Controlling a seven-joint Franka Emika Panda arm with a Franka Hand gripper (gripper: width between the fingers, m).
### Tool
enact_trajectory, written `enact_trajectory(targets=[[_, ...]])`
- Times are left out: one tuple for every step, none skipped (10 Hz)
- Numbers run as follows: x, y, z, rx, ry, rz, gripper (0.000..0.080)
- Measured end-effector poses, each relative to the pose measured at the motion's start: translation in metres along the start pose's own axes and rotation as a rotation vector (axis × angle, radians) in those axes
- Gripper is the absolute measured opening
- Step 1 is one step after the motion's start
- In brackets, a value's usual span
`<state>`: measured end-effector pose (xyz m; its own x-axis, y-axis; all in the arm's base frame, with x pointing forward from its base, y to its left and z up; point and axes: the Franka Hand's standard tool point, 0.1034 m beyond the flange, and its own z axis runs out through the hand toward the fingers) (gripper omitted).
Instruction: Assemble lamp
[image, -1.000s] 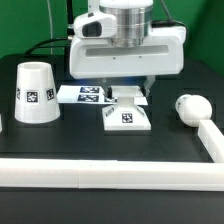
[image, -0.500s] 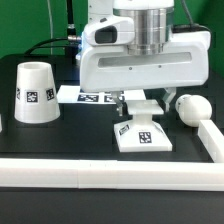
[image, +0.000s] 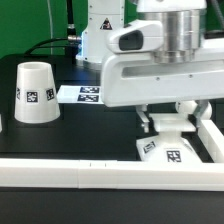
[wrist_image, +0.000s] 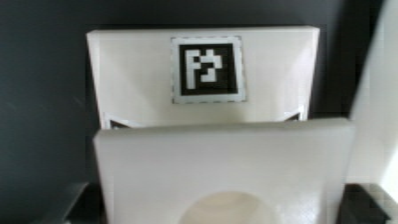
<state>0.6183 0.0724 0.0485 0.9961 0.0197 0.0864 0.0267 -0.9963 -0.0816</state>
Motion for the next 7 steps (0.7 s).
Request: enact_trajectory(targets=[[0.0064, -0.005, 0.001, 0.002, 0.007, 0.0, 0.0534], [0.0112, -0.0103, 0.0013, 0.004, 0.009, 0.005, 0.0534], [0.0119, -0.0146, 0.0013, 0.004, -0.002, 0.003, 0.0534], [0.0125, -0.0146, 0.0011, 0.003, -0.01, 0.004, 0.0534], [0.0124, -0.0147, 0.0009, 0.002, -0.016, 0.006, 0.0534], [0.0122, -0.0146, 0.0009, 0.002, -0.018, 0.005, 0.0534], [0.012, -0.0145, 0.001, 0.002, -0.018, 0.004, 0.0534]])
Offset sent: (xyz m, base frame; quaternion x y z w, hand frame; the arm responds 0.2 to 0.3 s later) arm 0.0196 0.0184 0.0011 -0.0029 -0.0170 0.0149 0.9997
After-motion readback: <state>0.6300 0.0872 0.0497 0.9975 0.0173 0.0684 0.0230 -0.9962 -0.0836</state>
